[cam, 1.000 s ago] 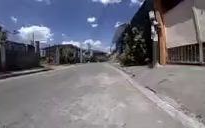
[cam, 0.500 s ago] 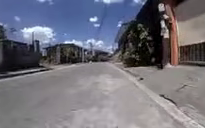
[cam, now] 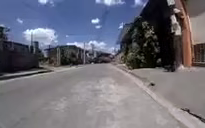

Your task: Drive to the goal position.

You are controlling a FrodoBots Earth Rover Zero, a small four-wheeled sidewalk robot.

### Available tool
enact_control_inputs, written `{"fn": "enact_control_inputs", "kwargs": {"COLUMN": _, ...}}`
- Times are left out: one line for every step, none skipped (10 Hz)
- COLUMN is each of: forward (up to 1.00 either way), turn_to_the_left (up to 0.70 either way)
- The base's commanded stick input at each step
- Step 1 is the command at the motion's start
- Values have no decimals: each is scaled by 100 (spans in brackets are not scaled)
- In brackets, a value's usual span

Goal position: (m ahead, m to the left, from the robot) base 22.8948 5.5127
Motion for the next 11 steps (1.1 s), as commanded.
{"fn": "enact_control_inputs", "kwargs": {"forward": 100, "turn_to_the_left": 0}}
{"fn": "enact_control_inputs", "kwargs": {"forward": 100, "turn_to_the_left": 1}}
{"fn": "enact_control_inputs", "kwargs": {"forward": 100, "turn_to_the_left": 3}}
{"fn": "enact_control_inputs", "kwargs": {"forward": 100, "turn_to_the_left": 0}}
{"fn": "enact_control_inputs", "kwargs": {"forward": 100, "turn_to_the_left": 0}}
{"fn": "enact_control_inputs", "kwargs": {"forward": 100, "turn_to_the_left": 0}}
{"fn": "enact_control_inputs", "kwargs": {"forward": 100, "turn_to_the_left": 0}}
{"fn": "enact_control_inputs", "kwargs": {"forward": 100, "turn_to_the_left": 0}}
{"fn": "enact_control_inputs", "kwargs": {"forward": 100, "turn_to_the_left": 0}}
{"fn": "enact_control_inputs", "kwargs": {"forward": 100, "turn_to_the_left": 0}}
{"fn": "enact_control_inputs", "kwargs": {"forward": 100, "turn_to_the_left": 0}}
